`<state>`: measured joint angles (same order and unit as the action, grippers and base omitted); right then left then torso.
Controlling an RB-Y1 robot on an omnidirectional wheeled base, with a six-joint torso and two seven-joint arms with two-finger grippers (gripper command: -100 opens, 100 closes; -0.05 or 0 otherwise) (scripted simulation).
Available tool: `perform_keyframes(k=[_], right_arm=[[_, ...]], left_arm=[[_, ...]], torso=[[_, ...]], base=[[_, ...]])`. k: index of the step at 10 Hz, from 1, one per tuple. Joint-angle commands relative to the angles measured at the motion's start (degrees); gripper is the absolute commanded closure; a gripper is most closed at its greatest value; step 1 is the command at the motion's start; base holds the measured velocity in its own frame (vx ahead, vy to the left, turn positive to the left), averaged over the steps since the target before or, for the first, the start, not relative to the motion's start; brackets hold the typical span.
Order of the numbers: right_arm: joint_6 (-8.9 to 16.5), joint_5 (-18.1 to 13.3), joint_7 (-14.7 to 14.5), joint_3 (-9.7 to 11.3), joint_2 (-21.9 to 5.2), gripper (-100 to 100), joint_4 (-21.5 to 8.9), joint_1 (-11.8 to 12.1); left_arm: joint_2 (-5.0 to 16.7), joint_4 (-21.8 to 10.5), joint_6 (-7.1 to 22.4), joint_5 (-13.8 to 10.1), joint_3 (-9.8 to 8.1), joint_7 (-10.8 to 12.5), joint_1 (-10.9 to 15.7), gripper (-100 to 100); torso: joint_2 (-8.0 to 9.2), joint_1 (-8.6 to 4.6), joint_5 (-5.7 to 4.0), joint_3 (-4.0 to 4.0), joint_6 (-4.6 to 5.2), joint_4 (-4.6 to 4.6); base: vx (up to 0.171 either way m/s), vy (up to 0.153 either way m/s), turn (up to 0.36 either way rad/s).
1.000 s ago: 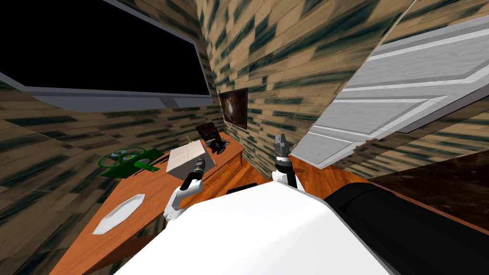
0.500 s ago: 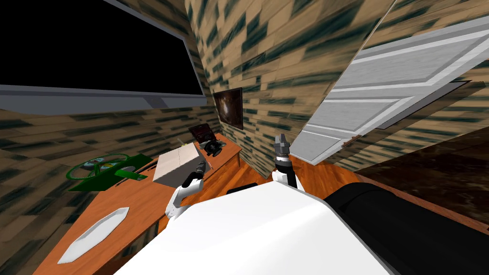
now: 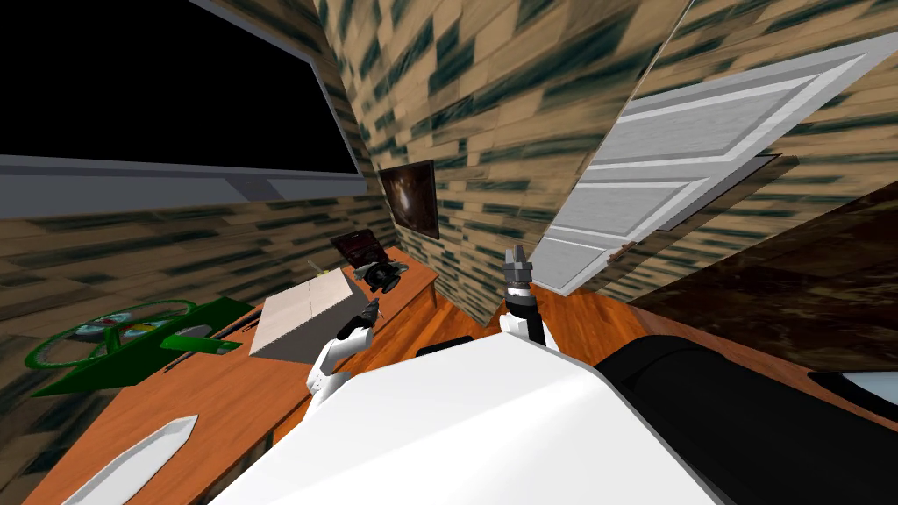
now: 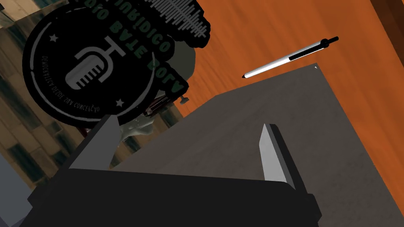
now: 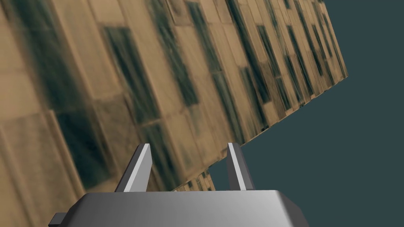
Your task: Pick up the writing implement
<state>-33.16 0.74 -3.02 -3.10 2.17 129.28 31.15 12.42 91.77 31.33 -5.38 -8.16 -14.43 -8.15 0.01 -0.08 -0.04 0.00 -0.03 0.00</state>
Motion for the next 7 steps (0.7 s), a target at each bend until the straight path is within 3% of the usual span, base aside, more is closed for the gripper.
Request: perform_keyframes(k=[1,2,3,7], right_arm=[[0.0,0.0,0.0,0.0,0.0,0,0.0,0.0],[0.0,0.0,0.0,0.0,0.0,0,0.0,0.0],[0.0,0.0,0.0,0.0,0.0,0,0.0,0.0],[0.0,0.0,0.0,0.0,0.0,0,0.0,0.0]], left_arm=[[0.4,-1.4,2.3,-0.4,-0.21,-1.2,0.7,-100],[0.9,-3.4,4.6,-1.0,-0.55,-3.4,1.7,-100],[0.9,-3.7,4.8,-1.0,-0.55,-3.4,1.7,-100],[2.9,-10.1,11.5,-2.8,-1.53,-10.0,4.3,-100]], torso=[[0.00,0.00,0.00,0.00,0.00,0.00],[0.01,0.02,0.00,0.00,-0.03,0.00],[0.00,0.03,0.00,0.00,-0.02,0.00],[0.00,0.07,0.01,0.00,-0.06,-0.01]], base=[[0.019,-0.012,-0.073],[0.024,-0.013,-0.122],[0.019,-0.008,-0.090],[0.022,-0.004,-0.153]])
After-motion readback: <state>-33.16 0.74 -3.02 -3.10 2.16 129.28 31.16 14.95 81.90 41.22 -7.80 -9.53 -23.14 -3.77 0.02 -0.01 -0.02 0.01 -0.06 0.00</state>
